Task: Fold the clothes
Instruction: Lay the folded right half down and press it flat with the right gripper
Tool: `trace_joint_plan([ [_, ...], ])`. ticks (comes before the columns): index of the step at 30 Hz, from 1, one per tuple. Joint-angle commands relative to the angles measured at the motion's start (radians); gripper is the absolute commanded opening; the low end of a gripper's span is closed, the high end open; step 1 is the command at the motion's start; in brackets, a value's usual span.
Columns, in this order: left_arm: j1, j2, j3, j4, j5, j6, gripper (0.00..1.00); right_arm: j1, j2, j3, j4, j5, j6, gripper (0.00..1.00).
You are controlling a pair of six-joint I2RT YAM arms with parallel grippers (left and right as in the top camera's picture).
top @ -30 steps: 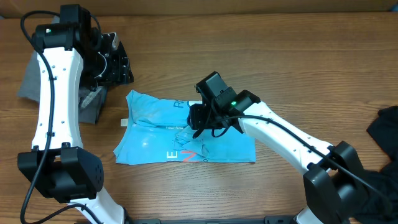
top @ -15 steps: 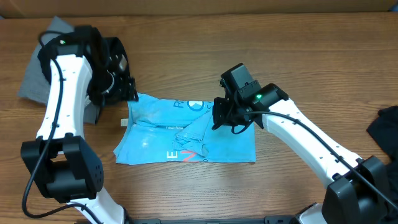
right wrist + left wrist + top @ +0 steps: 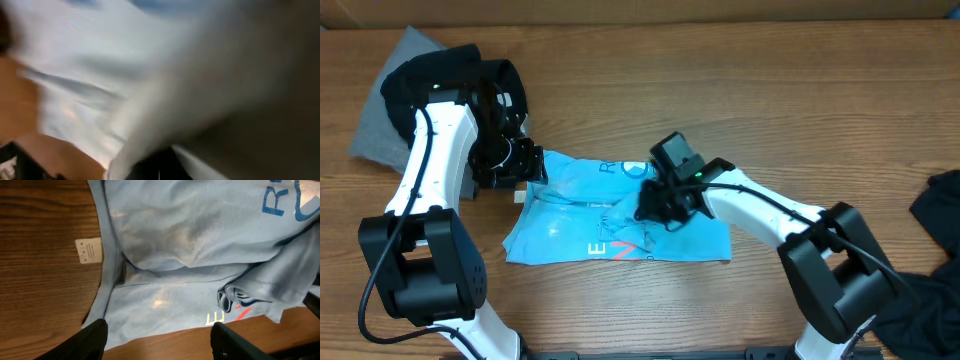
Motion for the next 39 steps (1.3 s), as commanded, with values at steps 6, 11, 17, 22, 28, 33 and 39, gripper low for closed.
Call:
trace_joint_plan([
  [6,0.0,-0.004,-0.003,-0.004,0.008,0.008,0.68,-0.043,-0.029,0.118,0.083,-0.138,-0.12,0.04],
  [11,0.0,-0.004,-0.003,-0.003,0.005,0.008,0.7,-0.104,-0.044,0.192,-0.278,-0.094,-0.172,0.04],
  [17,0.0,-0.004,-0.003,0.021,0.006,0.008,0.7,-0.098,-0.032,0.131,-0.433,-0.014,-0.147,0.04],
  [22,0.0,-0.004,-0.003,0.022,0.005,0.008,0.73,-0.034,-0.023,0.047,-0.385,-0.036,-0.032,0.04],
  [28,0.0,-0.004,-0.003,0.026,0.001,0.009,0.78,0.13,-0.024,0.015,-0.237,-0.214,-0.166,0.04],
  [33,0.0,-0.004,-0.003,0.022,-0.005,0.009,0.78,0.184,-0.049,0.103,-0.306,-0.212,-0.338,0.04],
  [39,0.0,-0.004,-0.006,0.011,-0.089,0.008,0.79,0.145,-0.157,0.171,-0.442,0.056,-0.327,0.04],
])
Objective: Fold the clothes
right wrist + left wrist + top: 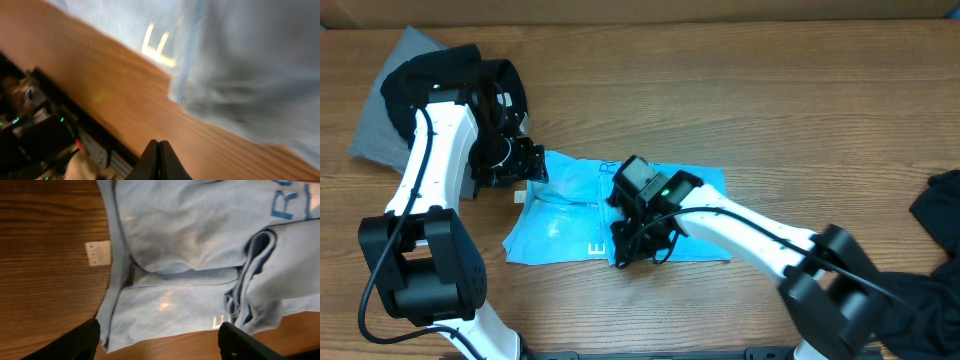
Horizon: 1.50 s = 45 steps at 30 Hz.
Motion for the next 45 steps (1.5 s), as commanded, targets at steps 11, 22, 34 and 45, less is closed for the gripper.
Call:
trace_joint_plan([
  [11,-0.004,-0.003,-0.231,0.272,0.018,-0.041,0.95,-0.245,-0.225,0.055,-0.06,0.203,0.018,0.04],
  [22,-0.004,-0.003,-0.441,0.513,0.026,-0.037,0.83,-0.335,-0.25,0.055,-0.137,0.204,0.013,0.04],
  [34,0.003,-0.005,-0.481,0.504,0.099,0.011,0.04,-0.335,-0.25,0.055,-0.148,0.209,-0.013,0.04],
  [45,0.03,-0.007,0.015,0.014,-0.016,0.032,0.04,-0.396,-0.254,0.055,-0.175,0.234,-0.013,0.04],
])
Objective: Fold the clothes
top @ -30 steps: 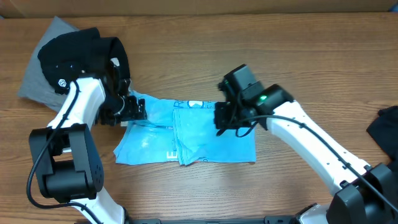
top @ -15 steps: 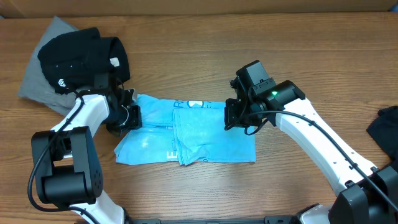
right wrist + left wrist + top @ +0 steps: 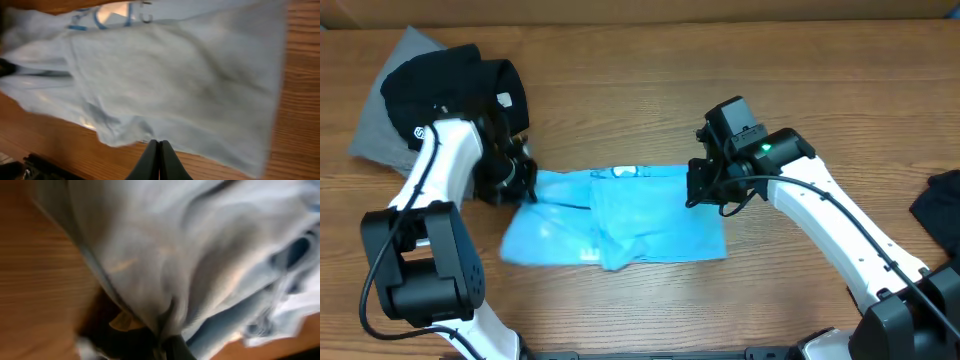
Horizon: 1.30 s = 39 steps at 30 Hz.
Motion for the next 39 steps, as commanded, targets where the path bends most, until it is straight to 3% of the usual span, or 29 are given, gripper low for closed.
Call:
trace_joint_plan([
  [1,0.005,-0.003,0.196,-0.09,-0.038,0.016,0.04,-0.041,-0.039,0.018,-0.005,0.015,-0.006,0.04],
  [6,-0.065,-0.003,0.325,-0.16,0.079,-0.013,0.04,-0.101,-0.047,0.018,-0.006,0.014,-0.006,0.04],
  [15,-0.361,-0.002,0.324,-0.1,0.072,-0.205,0.04,-0.216,-0.081,0.018,-0.027,0.012,-0.006,0.04],
  [21,-0.558,0.006,0.309,-0.047,-0.024,-0.348,0.06,-0.266,-0.089,0.018,-0.036,0.012,-0.007,0.04],
  [27,-0.682,0.016,0.237,0.043,-0.04,-0.459,0.23,-0.276,-0.089,0.018,-0.039,0.012,-0.011,0.04],
  [29,-0.712,0.019,0.206,0.07,-0.038,-0.49,0.5,-0.276,-0.089,0.018,-0.04,0.012,-0.011,0.04],
  [33,-0.749,0.02,0.178,0.091,-0.017,-0.499,0.7,-0.276,-0.089,0.018,-0.04,0.012,-0.011,0.04],
  [39,-0.72,0.017,0.224,0.038,-0.012,-0.475,0.59,-0.275,-0.089,0.018,-0.046,0.009,-0.055,0.04],
])
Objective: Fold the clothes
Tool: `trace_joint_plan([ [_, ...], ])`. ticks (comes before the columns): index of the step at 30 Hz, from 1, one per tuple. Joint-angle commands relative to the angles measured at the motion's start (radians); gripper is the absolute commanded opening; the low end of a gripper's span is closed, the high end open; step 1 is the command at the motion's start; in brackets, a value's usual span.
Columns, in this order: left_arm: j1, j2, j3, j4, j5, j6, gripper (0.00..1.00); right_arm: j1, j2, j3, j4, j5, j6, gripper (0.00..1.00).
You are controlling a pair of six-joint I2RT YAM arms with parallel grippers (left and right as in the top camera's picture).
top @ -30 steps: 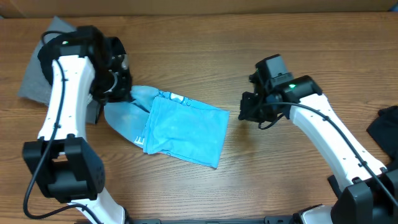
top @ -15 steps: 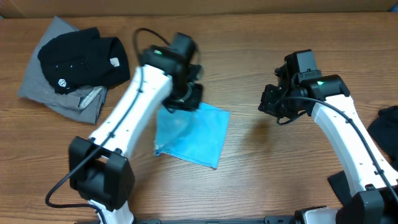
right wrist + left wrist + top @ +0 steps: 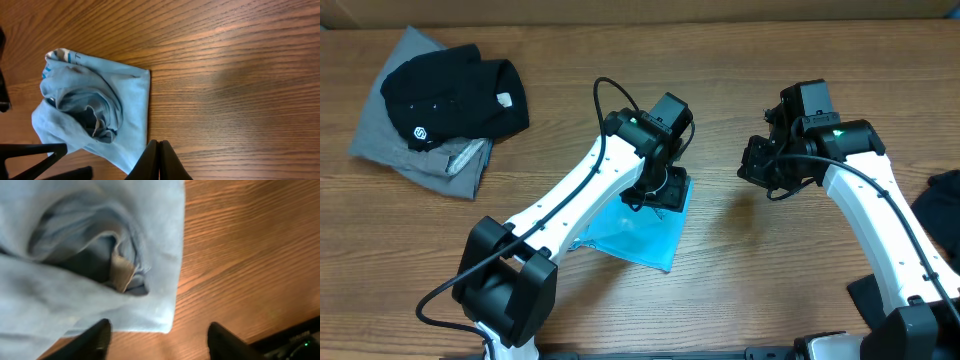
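A light blue shirt [image 3: 638, 236] lies bunched into a narrow folded bundle in the middle of the table. My left gripper [image 3: 660, 190] hangs over the bundle's right end. In the left wrist view it [image 3: 160, 342] stands open, bare wood between its fingers and the shirt's [image 3: 150, 230] edge just above them. My right gripper [image 3: 752, 172] is off to the right of the shirt, apart from it. The right wrist view shows it [image 3: 159, 159] shut on nothing, above wood beside the shirt [image 3: 131, 100].
A pile of black clothes [image 3: 450, 90] sits on a grey garment [image 3: 390, 140] at the back left. Another black garment [image 3: 938, 205] lies at the table's right edge. Bare wooden table [image 3: 740, 70] stretches across the back.
My left gripper was shut on the shirt's left edge at the left; now it is open over the right end, with the shirt folded over. My right gripper has moved right, off the shirt.
The shirt lay spread out, my right gripper on its middle and my left open at its left edge. Then the right gripper stood at the shirt's front left. Later the right side lay folded over and the left gripper held the left edge. Now the shirt is a narrow bundle.
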Motion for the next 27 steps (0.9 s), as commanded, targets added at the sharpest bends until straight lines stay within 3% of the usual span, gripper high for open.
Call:
trace_joint_plan([
  [1,0.039,0.001,0.058,-0.054,-0.004,0.027,0.58,-0.003,-0.027,0.018,-0.002,-0.005,-0.045,0.04],
  [6,0.15,0.001,0.163,-0.212,-0.193,0.074,0.64,-0.003,-0.027,0.018,-0.008,-0.016,-0.069,0.04],
  [7,0.173,0.001,0.166,-0.222,-0.23,0.079,0.59,-0.003,-0.027,0.018,-0.009,-0.016,-0.069,0.04],
  [9,0.227,0.003,0.152,-0.221,-0.262,0.109,0.32,-0.003,-0.027,0.018,-0.009,-0.016,-0.069,0.04],
  [12,0.289,0.006,0.079,-0.179,-0.25,0.127,0.04,-0.003,-0.027,0.018,-0.009,-0.016,-0.069,0.04],
  [15,0.325,0.008,-0.033,-0.072,-0.192,0.172,0.04,-0.003,-0.027,0.018,-0.01,-0.016,-0.068,0.04],
  [20,0.313,0.008,-0.184,0.077,0.066,0.211,0.04,-0.003,-0.027,0.018,-0.014,-0.016,-0.069,0.04],
  [25,0.193,0.008,-0.219,0.101,0.343,0.237,0.04,-0.003,-0.027,0.018,-0.015,-0.016,-0.068,0.04],
  [27,0.101,0.008,-0.218,0.109,0.365,0.25,0.04,-0.003,-0.027,0.018,-0.015,-0.016,-0.069,0.04],
])
